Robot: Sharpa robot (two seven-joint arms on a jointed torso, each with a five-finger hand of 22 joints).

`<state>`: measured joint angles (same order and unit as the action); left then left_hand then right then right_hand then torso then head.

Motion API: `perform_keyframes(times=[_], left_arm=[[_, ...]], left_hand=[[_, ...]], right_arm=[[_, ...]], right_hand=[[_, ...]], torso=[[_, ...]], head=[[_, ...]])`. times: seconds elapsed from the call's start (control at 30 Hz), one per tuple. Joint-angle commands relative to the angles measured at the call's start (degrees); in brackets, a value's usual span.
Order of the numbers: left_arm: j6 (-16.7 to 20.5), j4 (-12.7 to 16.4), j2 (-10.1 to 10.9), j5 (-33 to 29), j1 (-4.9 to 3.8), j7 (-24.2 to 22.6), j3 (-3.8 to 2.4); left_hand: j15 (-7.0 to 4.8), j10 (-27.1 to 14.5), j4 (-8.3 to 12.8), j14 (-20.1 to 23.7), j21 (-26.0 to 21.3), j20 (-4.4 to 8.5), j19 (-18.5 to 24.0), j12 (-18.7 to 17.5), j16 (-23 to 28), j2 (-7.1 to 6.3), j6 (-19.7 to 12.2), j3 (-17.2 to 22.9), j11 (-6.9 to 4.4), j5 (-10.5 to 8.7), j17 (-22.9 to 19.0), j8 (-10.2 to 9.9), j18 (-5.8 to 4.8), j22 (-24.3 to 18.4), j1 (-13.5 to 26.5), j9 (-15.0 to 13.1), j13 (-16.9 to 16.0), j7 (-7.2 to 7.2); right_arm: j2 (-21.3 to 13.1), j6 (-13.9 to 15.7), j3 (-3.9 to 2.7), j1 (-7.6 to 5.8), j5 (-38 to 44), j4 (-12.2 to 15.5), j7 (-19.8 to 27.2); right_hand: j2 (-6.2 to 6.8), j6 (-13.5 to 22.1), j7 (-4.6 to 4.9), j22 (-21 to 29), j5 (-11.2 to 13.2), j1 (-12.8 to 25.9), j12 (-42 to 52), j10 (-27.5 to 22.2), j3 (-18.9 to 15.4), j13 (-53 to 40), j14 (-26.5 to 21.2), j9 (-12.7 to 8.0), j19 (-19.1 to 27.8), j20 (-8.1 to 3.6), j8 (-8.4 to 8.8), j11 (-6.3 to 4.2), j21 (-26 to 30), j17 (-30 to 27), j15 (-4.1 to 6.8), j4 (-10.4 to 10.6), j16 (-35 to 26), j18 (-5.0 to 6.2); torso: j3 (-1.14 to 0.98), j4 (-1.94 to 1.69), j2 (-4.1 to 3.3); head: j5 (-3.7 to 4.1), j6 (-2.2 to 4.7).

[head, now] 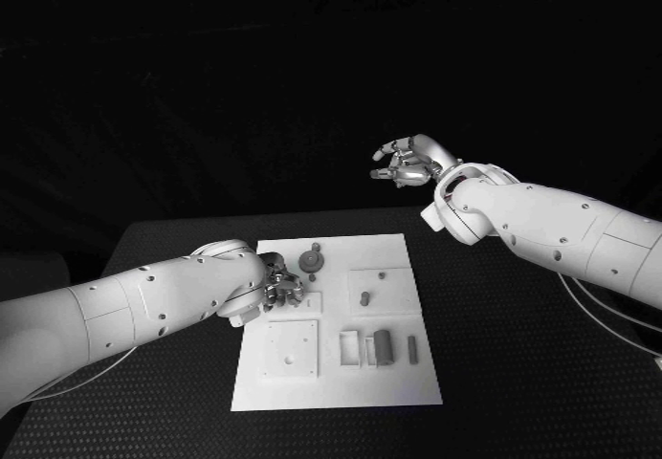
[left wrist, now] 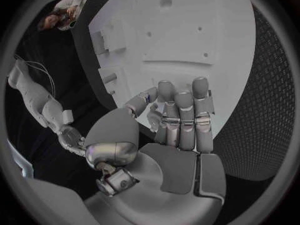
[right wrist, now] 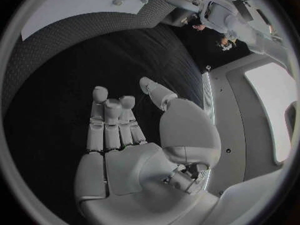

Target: Assemble the parts on the task board

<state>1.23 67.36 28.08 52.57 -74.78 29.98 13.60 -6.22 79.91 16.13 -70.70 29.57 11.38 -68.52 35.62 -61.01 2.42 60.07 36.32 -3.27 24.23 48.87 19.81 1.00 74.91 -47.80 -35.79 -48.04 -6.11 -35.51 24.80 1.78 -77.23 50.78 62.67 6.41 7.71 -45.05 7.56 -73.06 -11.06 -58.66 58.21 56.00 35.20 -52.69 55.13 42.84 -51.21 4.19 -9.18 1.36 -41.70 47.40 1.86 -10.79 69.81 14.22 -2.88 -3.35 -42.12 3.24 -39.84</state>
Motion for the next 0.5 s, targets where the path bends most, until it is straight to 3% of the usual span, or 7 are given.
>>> perform_keyframes(times=[0.03,0.07,0.13,0.5], left_arm=[[-1.35,-0.23,-0.16,1.49,0.20,-0.26,0.10],[-1.52,-0.27,-0.17,1.50,0.21,-0.26,0.10],[-1.64,-0.31,-0.21,1.54,0.25,-0.20,0.10],[-3.16,-0.27,-0.16,2.26,0.50,-0.30,0.10]], left_hand=[[-1.34,-0.99,-0.13,2.00,0.22,1.36,-0.79,0.13,-0.48,0.44,3.96,0.12,-0.40,0.20,-0.31,-0.30,0.85,1.31,-0.21,0.05,-0.01,3.44],[-1.35,-1.02,-0.15,2.04,0.22,1.36,-0.77,0.15,-0.54,0.42,3.99,0.11,-0.41,0.20,-0.37,-0.30,0.84,1.31,-0.19,0.04,-0.01,3.45],[-1.39,-1.10,-0.27,2.19,0.25,1.40,-0.73,0.25,-0.83,0.36,4.13,0.04,-0.43,0.18,-0.67,-0.28,0.81,1.30,-0.05,-0.03,-0.02,3.49],[-1.47,-1.29,-0.60,2.71,0.42,1.57,-0.61,0.72,-2.22,0.19,4.80,-0.13,-0.61,0.08,-2.13,-0.21,0.68,1.31,0.31,-0.33,0.02,3.68]], right_arm=[[0.01,-0.63,-0.03,-0.01,-0.45,0.24,0.45],[-0.01,-0.63,-0.03,-0.01,-0.46,0.26,0.45],[-0.03,-0.59,-0.03,-0.01,-0.47,0.26,0.44],[0.04,-0.72,-0.03,0.00,-0.54,0.27,0.45]], right_hand=[[0.04,-2.12,3.19,3.38,0.33,0.81,-6.47,-8.71,0.76,6.50,1.23,-0.02,1.61,1.51,0.18,3.66,4.79,-5.00,-1.09,0.32,-8.92,-0.76],[-0.24,-2.05,3.35,5.35,0.30,0.52,-8.30,-6.66,-0.76,10.27,4.16,-0.14,-0.20,2.26,-0.08,3.52,6.78,-6.17,-0.58,-0.23,-12.69,-0.01],[-0.30,-2.10,3.18,5.60,0.27,0.40,-8.22,-6.48,-1.06,10.91,4.41,-0.26,-0.34,2.53,-0.16,3.29,7.22,-5.91,-0.66,-0.23,-13.36,0.11],[-0.34,-2.08,3.16,5.79,0.25,0.18,-8.00,-6.40,-1.45,11.79,4.81,-0.50,-0.65,2.82,-0.21,3.26,7.68,-5.35,-0.63,-0.25,-14.18,0.41]], torso=[[-0.02,0.00,0.00],[-0.03,0.01,0.00],[0.00,-0.04,0.00],[0.02,-0.05,0.01]], head=[[0.08,-0.13],[0.08,-0.15],[0.12,-0.26],[0.11,-0.46]])
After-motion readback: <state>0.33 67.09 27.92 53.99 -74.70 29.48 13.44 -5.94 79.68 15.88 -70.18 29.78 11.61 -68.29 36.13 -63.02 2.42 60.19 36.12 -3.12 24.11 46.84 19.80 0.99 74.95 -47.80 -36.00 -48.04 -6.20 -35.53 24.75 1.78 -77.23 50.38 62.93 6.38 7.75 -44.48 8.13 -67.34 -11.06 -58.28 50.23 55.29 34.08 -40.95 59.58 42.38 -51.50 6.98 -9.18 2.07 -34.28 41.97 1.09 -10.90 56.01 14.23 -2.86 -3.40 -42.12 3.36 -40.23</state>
